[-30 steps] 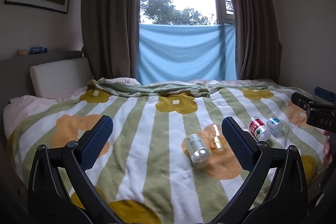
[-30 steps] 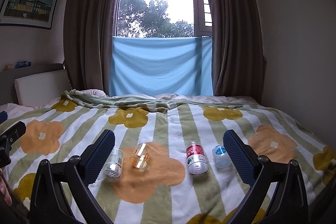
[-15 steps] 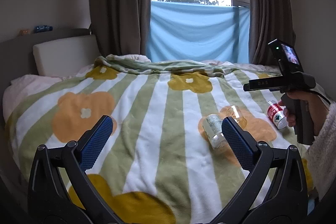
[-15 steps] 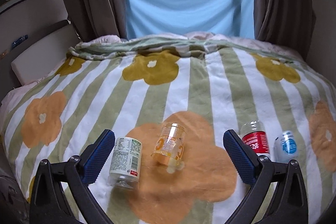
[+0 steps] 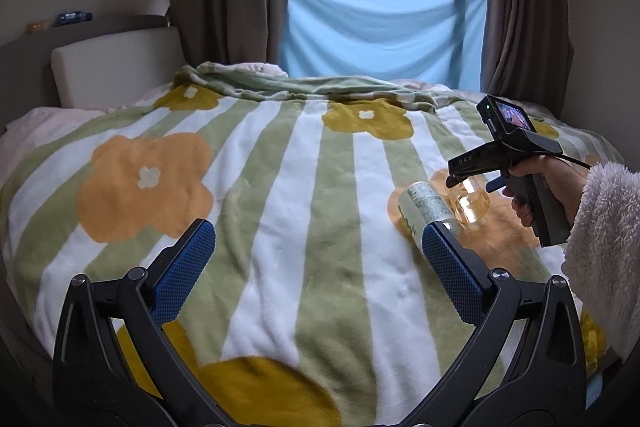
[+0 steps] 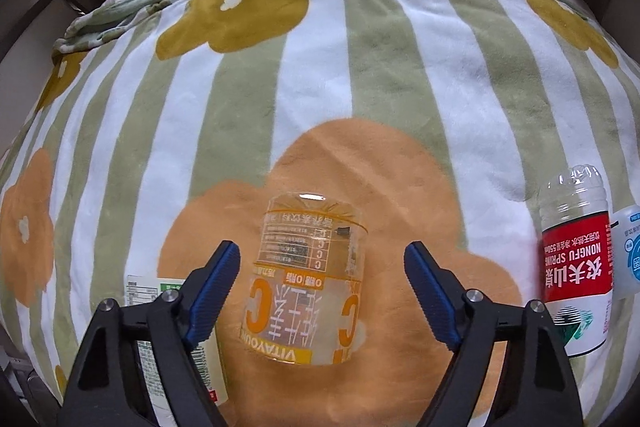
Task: Flip cup upside down
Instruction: 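Move the right gripper down to the clear orange-labelled cup and close on it, then lift the cup with the right gripper and rotate it upside down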
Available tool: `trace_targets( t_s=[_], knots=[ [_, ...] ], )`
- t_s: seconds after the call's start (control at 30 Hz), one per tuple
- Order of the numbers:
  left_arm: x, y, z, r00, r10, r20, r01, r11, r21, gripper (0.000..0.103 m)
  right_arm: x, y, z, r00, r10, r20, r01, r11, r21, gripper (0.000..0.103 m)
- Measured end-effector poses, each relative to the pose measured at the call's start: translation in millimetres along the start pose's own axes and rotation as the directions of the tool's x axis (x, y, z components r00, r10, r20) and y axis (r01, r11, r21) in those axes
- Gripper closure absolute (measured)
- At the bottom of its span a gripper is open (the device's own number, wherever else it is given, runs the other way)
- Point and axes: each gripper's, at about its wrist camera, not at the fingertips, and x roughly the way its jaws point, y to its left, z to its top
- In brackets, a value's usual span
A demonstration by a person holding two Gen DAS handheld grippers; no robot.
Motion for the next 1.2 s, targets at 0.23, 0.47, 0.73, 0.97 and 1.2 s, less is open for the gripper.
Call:
trace_targets(
  t_s=[0.23,0.47,0.73,0.97,1.2],
  knots=[
    [1.6,-2.7,-1.1,1.000,-0.017,-0.009,0.017,1.000,0.000,0.000,15.9,-0.3,-4.5,0.998,0.049,-0.045,-0.048,0.999,0.018,0.045],
    [-9.1,-0.6,3.0,0.999,-0.032,0.019,0.032,0.999,-0.012,0.000,-12.8,2.5,-21.4,0.998,0.064,-0.010,-0.064,0.998,-0.009,0.046],
    [-23.0,-2.3,6.0,0.996,-0.077,0.034,0.078,0.997,-0.027,0.000,-88.2,-3.4,-76.4,0.994,0.082,0.078,-0.075,0.994,-0.080,0.046],
    [-38.5,1.8,4.6,0.994,-0.100,0.043,0.101,0.994,-0.032,0.000,-114.3,-14.2,-136.8,0.986,0.136,0.101,-0.138,0.990,0.013,0.046],
    [-46.9,3.6,3.6,0.992,-0.116,0.045,0.118,0.992,-0.036,0.000,-94.0,-11.6,-172.3,0.982,0.180,0.063,-0.187,0.976,0.115,0.046]
  ],
)
